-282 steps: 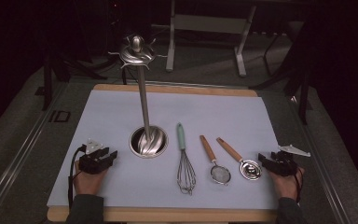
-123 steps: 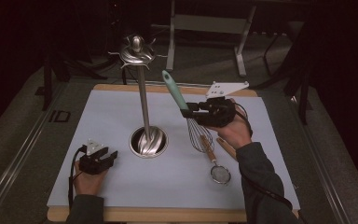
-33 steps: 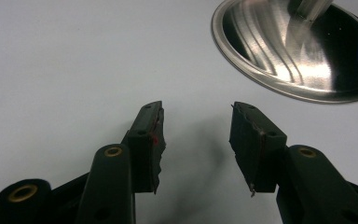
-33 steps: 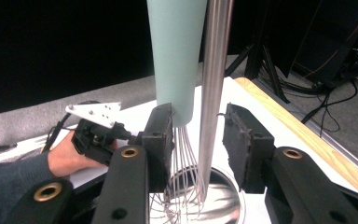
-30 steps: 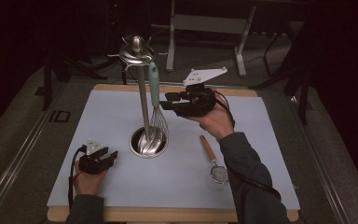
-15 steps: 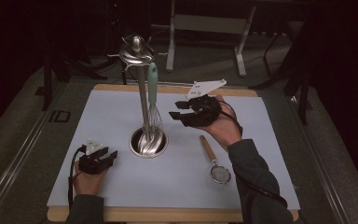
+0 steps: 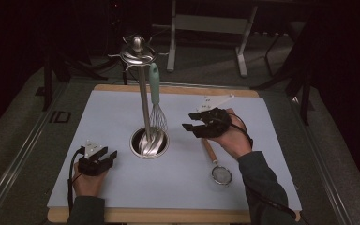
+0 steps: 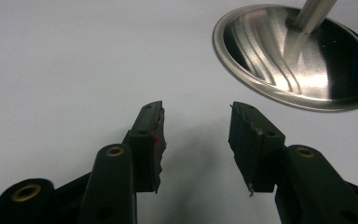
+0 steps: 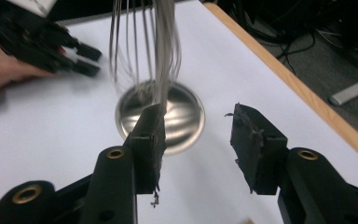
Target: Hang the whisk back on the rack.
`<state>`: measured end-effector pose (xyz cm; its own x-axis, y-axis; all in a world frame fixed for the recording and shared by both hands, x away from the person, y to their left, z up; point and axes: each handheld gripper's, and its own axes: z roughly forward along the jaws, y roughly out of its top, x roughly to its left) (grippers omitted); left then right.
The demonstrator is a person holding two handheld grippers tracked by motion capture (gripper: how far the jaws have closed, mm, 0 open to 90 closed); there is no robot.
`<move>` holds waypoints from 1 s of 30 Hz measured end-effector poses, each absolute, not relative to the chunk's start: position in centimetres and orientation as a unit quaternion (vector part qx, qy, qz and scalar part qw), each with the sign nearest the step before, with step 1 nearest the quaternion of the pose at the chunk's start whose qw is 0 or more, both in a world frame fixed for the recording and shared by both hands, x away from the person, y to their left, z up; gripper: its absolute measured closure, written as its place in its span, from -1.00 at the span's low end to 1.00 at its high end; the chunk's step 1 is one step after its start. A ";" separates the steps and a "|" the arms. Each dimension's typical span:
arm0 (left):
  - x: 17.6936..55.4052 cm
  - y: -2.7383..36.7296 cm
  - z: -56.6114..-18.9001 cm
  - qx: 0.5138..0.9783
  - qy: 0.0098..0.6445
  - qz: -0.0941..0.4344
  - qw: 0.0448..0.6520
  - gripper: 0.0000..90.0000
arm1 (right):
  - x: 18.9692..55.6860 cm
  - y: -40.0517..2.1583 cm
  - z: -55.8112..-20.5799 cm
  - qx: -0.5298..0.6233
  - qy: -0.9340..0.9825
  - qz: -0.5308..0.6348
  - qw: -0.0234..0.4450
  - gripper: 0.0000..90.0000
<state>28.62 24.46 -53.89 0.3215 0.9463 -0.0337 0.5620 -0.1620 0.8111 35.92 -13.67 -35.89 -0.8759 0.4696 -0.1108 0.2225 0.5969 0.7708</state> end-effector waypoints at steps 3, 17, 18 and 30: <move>28.3 24.3 -53.4 0.717 0.518 0.264 0.383 0.30 | 36.1 -14.7 -37.3 0.224 0.883 0.386 0.145 0.24; 26.2 22.8 -48.9 0.694 0.474 0.290 0.458 0.51 | 36.6 -18.4 -43.2 0.316 0.879 0.326 0.146 0.25; 26.2 22.8 -48.6 0.694 0.470 0.291 0.462 0.53 | 36.6 -18.7 -43.5 0.325 0.876 0.325 0.146 0.22; 26.5 21.5 -44.8 0.672 0.424 0.298 0.529 0.54 | 34.8 -20.4 -45.7 0.341 0.871 0.303 0.181 0.21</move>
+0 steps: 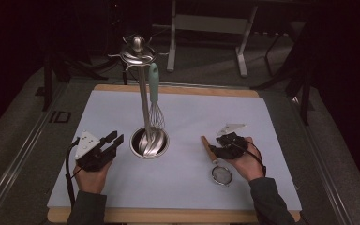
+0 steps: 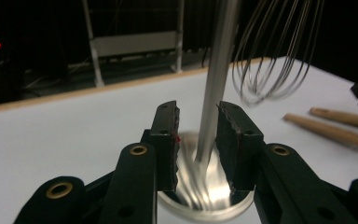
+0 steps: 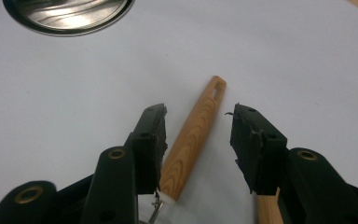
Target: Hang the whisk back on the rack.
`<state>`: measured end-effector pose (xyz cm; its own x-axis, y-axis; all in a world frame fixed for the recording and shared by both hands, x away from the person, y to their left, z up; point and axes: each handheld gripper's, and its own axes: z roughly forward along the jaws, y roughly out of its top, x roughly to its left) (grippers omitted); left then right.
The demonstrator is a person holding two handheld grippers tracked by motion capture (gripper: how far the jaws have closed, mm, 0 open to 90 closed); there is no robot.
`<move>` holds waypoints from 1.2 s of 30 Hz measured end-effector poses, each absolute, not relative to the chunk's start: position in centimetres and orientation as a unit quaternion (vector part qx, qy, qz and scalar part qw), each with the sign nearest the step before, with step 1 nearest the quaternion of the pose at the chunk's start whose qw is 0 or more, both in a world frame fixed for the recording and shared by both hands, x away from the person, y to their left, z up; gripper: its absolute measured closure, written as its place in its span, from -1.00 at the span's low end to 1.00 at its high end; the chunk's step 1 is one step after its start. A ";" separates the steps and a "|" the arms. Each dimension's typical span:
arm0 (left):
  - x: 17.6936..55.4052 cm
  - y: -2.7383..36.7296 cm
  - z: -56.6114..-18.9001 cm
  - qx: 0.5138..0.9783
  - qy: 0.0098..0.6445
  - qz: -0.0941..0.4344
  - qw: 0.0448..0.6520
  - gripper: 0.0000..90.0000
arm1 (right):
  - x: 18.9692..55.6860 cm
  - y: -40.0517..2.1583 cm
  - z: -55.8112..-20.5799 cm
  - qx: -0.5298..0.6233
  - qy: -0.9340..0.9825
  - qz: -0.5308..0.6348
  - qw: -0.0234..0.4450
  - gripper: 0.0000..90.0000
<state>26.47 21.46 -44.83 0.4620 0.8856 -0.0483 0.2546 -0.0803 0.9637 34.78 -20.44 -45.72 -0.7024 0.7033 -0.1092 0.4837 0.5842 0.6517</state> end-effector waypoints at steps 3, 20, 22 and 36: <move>26.5 21.4 -44.0 0.666 0.418 0.301 0.540 0.54 | 34.2 -21.0 -46.0 0.345 0.865 0.310 0.189 0.22; 26.5 20.4 -40.4 0.636 0.387 0.311 0.590 0.68 | 33.1 -24.0 -47.5 0.389 0.832 0.349 0.187 0.15; 26.5 20.3 -40.2 0.630 0.386 0.312 0.597 0.69 | 33.0 -24.1 -47.7 0.391 0.832 0.347 0.188 0.15; 26.5 19.2 -38.2 0.605 0.356 0.321 0.636 0.84 | 32.7 -24.8 -48.1 0.404 0.827 0.347 0.181 0.15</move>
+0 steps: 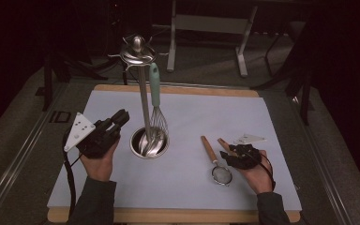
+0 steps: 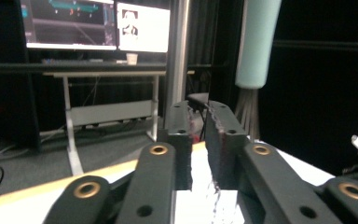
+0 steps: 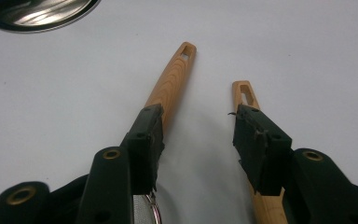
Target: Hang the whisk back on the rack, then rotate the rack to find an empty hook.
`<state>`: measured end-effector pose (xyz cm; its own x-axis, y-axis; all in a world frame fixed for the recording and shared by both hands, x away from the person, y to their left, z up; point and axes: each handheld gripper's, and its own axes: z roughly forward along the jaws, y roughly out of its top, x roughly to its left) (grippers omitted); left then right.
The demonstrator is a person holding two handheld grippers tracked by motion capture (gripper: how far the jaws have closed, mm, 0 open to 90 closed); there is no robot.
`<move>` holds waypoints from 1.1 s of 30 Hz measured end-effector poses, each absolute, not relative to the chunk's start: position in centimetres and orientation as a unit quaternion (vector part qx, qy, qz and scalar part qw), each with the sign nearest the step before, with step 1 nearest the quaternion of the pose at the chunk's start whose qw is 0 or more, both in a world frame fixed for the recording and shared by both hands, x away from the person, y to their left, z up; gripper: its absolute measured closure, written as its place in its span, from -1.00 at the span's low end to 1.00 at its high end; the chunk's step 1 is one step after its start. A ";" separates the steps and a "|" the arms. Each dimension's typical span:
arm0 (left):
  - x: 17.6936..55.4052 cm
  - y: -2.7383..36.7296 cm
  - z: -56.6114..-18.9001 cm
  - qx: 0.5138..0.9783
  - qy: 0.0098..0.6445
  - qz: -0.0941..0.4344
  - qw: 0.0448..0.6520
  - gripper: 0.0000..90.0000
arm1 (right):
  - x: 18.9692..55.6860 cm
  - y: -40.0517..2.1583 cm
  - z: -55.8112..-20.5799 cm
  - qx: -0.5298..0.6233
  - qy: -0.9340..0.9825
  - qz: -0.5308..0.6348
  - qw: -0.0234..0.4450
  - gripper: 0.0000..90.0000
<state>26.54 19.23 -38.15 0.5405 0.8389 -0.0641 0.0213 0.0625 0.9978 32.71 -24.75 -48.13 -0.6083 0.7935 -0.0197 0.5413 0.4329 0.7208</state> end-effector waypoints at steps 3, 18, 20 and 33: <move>26.6 18.9 -37.6 0.594 0.349 0.322 0.649 0.91 | 32.7 -24.9 -48.3 0.405 0.826 0.348 0.181 0.15; 27.3 17.8 -34.9 0.558 0.327 0.323 0.691 1.00 | 32.5 -25.1 -48.8 0.407 0.828 0.346 0.172 0.13; 27.2 17.5 -34.2 0.552 0.321 0.330 0.696 1.00 | 32.5 -25.1 -48.8 0.408 0.828 0.345 0.171 0.13; 27.5 16.6 -31.8 0.524 0.310 0.339 0.717 1.00 | 32.4 -25.2 -48.6 0.408 0.827 0.348 0.168 0.12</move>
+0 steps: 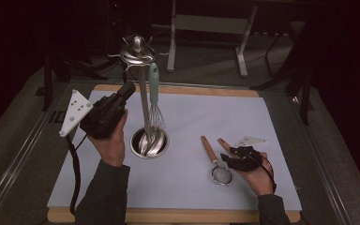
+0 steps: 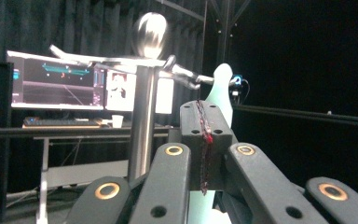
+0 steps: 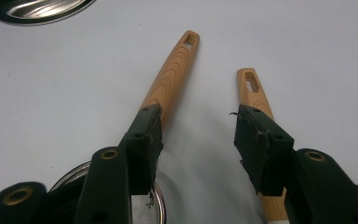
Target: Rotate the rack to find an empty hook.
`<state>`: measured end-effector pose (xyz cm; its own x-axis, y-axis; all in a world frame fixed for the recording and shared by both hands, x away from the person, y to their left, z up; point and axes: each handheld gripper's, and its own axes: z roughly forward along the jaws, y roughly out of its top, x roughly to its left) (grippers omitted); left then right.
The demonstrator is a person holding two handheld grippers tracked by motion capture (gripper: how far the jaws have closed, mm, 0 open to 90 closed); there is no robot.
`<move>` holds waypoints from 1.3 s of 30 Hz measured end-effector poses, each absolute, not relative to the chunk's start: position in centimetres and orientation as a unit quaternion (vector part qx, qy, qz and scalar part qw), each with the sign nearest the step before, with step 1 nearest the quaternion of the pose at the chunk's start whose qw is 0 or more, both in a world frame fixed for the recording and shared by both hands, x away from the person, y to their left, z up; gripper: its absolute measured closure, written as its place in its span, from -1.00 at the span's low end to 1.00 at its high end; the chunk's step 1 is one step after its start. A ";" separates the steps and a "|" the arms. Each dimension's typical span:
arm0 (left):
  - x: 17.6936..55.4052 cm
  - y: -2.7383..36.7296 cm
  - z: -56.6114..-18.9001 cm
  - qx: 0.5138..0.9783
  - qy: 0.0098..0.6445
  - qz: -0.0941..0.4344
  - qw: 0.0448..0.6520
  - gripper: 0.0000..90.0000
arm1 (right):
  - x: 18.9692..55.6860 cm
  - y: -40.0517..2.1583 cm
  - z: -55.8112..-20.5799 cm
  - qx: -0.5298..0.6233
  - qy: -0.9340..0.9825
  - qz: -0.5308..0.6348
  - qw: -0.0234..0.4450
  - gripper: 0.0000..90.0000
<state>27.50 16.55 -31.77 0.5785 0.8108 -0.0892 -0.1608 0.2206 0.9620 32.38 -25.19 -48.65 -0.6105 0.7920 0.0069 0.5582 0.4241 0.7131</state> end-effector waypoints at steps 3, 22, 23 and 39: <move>27.7 16.2 -31.3 0.521 0.308 0.343 0.718 1.00 | 32.3 -25.1 -48.5 0.406 0.827 0.350 0.167 0.12; 28.6 17.0 -30.0 0.503 0.300 0.362 0.725 1.00 | 32.1 -25.3 -48.4 0.404 0.827 0.351 0.170 0.12; 28.7 17.2 -30.0 0.502 0.302 0.364 0.724 1.00 | 32.1 -25.3 -48.4 0.405 0.827 0.351 0.170 0.12; 30.3 18.8 -29.7 0.494 0.327 0.372 0.715 1.00 | 32.1 -25.3 -48.5 0.404 0.828 0.350 0.169 0.11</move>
<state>30.29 18.82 -29.73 0.5091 0.8549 -0.1000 -0.2091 0.2355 0.9491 32.08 -25.26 -48.48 -0.6166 0.7873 0.0033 0.5507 0.4282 0.7165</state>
